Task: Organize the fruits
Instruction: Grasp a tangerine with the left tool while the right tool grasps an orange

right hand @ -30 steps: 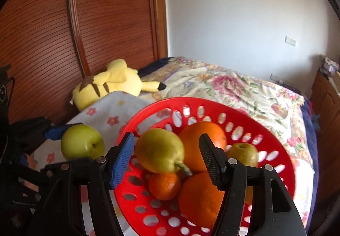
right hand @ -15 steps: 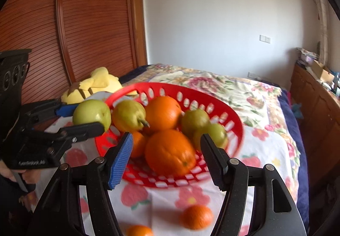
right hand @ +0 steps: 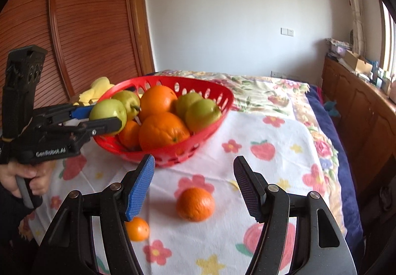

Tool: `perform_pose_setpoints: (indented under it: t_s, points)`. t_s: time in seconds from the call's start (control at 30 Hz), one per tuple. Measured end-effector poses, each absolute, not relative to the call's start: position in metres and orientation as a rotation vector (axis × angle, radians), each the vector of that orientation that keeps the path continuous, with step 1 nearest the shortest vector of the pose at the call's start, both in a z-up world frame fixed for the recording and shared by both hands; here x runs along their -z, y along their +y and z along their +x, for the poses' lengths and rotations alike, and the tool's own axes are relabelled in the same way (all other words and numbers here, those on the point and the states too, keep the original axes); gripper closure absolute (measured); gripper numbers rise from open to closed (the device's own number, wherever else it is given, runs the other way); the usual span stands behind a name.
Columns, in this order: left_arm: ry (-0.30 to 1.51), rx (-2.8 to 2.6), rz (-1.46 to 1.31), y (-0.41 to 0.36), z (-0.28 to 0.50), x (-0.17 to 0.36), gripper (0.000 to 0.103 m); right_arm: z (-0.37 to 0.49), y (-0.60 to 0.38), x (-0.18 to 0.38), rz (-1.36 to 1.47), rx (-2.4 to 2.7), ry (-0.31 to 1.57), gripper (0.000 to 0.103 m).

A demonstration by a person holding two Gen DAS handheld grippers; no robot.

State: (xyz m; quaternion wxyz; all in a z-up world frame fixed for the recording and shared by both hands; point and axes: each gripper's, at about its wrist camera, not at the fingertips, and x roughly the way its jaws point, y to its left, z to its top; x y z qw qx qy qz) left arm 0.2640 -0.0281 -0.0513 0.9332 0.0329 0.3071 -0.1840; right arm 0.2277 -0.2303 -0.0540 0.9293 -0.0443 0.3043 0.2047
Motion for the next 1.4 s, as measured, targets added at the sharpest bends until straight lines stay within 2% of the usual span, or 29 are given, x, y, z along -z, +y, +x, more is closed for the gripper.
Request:
perform_pose_setpoints:
  t_s: [0.63,1.03,1.4]
  points:
    - [0.587,0.365,0.043,-0.025,0.212,0.047,0.046,0.203,-0.243,0.073,-0.072,-0.373,0.629,0.033]
    - [0.628,0.409,0.037,-0.048,0.169,0.072,0.046,0.171,-0.251,0.076,-0.076,-0.339,0.632,0.033]
    - [0.687,0.439,0.086,-0.077,0.172,0.089,0.046,0.165,-0.254,0.083,-0.066,-0.338,0.647,0.033]
